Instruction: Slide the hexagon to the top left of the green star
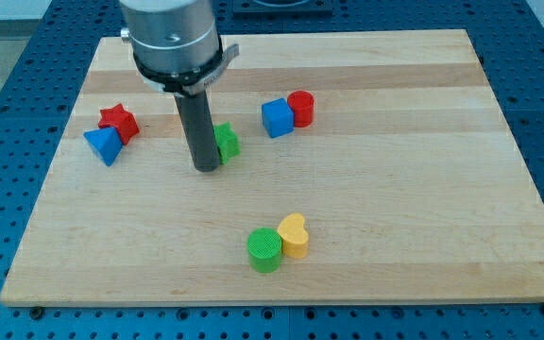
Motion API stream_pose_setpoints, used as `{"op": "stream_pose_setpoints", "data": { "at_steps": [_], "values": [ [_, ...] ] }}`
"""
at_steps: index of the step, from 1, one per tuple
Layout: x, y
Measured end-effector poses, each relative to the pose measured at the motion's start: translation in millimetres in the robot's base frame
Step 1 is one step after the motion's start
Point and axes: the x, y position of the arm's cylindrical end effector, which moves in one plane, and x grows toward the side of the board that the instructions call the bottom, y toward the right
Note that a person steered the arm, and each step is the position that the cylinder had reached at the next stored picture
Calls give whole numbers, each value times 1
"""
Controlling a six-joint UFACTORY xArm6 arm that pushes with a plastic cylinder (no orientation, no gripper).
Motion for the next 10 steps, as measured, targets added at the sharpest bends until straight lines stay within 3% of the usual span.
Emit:
{"op": "stream_pose_setpoints", "data": {
  "at_steps": [2, 6, 7, 8, 10],
  "values": [
    [-22, -41],
    [-158, -63],
    [-175, -57],
    [-155, -55],
    [-58, -48]
  ]
}}
